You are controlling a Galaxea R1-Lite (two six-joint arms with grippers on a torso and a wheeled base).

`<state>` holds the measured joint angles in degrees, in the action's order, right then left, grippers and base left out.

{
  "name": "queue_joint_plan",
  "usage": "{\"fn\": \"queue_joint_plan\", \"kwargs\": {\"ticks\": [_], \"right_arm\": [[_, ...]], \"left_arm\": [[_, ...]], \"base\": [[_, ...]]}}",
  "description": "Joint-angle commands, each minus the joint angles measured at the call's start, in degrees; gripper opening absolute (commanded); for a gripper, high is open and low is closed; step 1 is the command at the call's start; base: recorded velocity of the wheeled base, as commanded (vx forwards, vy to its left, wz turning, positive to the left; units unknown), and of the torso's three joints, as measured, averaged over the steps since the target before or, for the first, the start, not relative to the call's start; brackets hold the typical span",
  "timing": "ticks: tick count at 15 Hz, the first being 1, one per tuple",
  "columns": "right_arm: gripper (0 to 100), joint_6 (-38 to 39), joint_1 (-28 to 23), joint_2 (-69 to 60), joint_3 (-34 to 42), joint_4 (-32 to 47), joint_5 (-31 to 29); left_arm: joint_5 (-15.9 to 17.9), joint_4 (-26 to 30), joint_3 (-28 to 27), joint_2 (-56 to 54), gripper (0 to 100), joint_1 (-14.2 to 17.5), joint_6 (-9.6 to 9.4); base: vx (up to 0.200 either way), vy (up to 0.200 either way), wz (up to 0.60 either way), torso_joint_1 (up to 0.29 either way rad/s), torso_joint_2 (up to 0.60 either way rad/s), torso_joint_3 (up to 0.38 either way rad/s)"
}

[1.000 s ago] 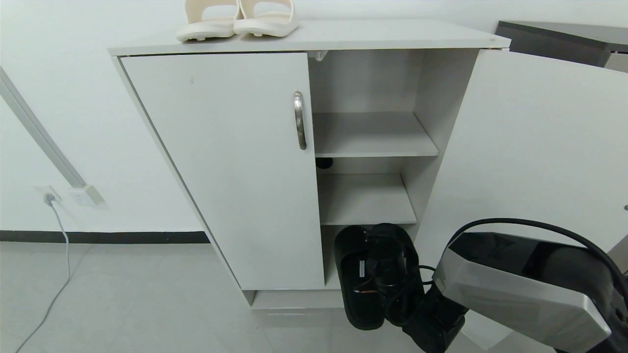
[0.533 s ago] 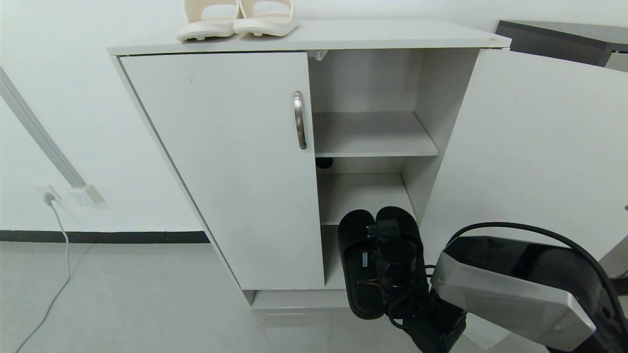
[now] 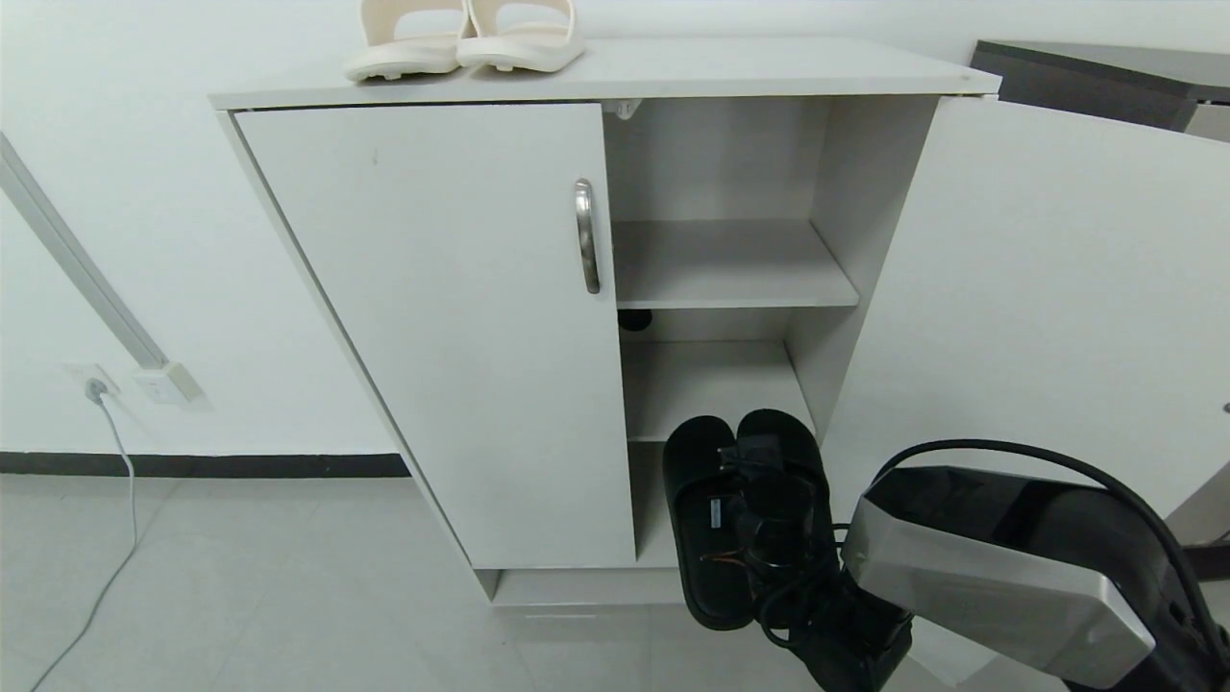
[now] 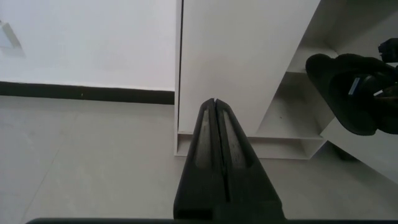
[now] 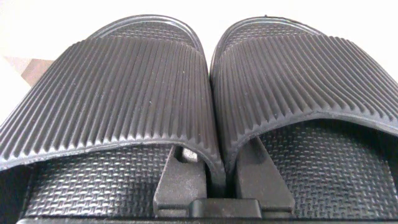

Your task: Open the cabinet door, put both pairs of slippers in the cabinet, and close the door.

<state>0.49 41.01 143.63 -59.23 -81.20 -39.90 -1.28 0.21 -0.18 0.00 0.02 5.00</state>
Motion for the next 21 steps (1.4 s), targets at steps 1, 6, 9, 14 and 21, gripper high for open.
{"fn": "queue_joint_plan", "kwargs": {"ticks": [1,6,9,14,21], "right_arm": [[0,0.0,-0.1,-0.2,-0.1,-0.1,0.0],[0,0.0,-0.1,-0.2,-0.1,-0.3,0.0],[0,0.1,-0.1,-0.1,0.4,0.2,0.3],[0,2.7,-1.3,0.0,-6.1,7.4,2.4],[0,7.5,-3.8,2.5,-18.6,22.0,4.7]], "left_arm": [[0.0,0.1,-0.1,0.1,0,0.0,0.01],[0.0,0.1,0.0,0.1,0,0.0,0.01],[0.0,0.0,0.0,0.1,0,0.1,-0.08],[0.0,0.0,0.0,0.1,0,0.1,-0.08],[0.0,0.0,0.0,0.1,0,0.0,-0.08]], "base": [[0.200,0.000,0.00,-0.002,0.01,-0.002],[0.200,0.000,0.00,0.002,0.00,0.001],[0.200,0.000,0.00,0.002,0.00,-0.001],[0.000,0.000,0.00,0.000,0.00,0.000],[0.000,0.000,0.00,0.000,0.00,0.000]]}}
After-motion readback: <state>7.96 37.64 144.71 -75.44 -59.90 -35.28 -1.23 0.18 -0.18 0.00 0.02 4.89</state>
